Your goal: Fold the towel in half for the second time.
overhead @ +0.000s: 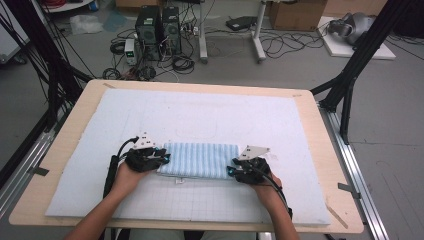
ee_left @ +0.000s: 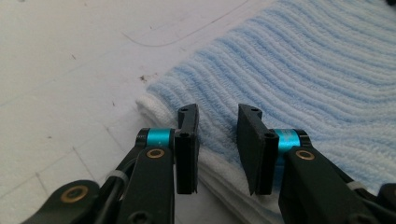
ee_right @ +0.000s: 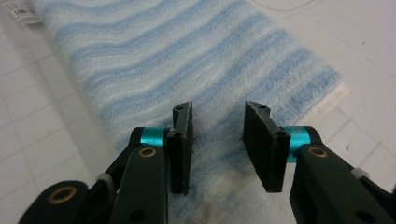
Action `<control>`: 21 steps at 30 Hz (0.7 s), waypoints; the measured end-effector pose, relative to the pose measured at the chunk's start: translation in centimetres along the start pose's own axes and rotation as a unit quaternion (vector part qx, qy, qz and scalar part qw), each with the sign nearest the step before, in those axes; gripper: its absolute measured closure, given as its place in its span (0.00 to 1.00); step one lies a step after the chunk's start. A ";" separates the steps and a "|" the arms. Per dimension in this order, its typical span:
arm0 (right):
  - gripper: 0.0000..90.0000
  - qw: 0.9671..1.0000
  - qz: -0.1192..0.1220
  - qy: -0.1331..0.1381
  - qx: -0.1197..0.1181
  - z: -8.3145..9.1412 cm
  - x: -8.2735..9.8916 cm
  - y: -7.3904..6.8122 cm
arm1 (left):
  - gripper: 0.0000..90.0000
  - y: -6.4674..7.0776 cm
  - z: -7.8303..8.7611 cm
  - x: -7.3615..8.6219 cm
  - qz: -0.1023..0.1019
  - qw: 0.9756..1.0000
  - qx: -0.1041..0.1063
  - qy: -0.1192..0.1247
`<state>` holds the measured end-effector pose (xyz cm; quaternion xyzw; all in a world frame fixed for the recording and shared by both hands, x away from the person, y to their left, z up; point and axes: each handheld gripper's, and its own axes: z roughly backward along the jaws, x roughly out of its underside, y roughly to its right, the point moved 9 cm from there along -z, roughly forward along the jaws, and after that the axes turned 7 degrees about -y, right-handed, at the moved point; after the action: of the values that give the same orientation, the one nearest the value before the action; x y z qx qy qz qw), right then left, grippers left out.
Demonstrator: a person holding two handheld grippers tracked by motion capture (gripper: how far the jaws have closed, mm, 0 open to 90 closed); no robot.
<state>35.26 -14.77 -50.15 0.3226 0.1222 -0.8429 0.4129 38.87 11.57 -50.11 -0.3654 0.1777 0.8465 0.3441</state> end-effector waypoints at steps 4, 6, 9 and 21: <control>0.65 1.000 -0.002 -0.001 -0.007 0.3 0.1 -0.4 | 0.75 -0.2 0.2 0.0 0.011 1.000 0.002 0.003; 0.59 1.000 -0.010 0.009 -0.013 0.6 0.0 -0.4 | 0.68 -0.6 0.5 -0.1 0.031 0.999 0.006 0.013; 0.49 0.999 -0.019 0.045 -0.002 1.4 -0.7 0.1 | 0.65 -1.5 1.5 -0.7 0.062 0.996 0.025 0.053; 0.13 0.986 -0.093 0.108 0.091 4.8 -0.5 4.9 | 0.27 -3.4 5.3 -3.0 0.097 0.980 0.043 0.167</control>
<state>37.13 -19.77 -45.88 0.4352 0.1185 -0.8456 0.2856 40.19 15.55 -44.48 -0.4672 0.3034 0.7947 0.2412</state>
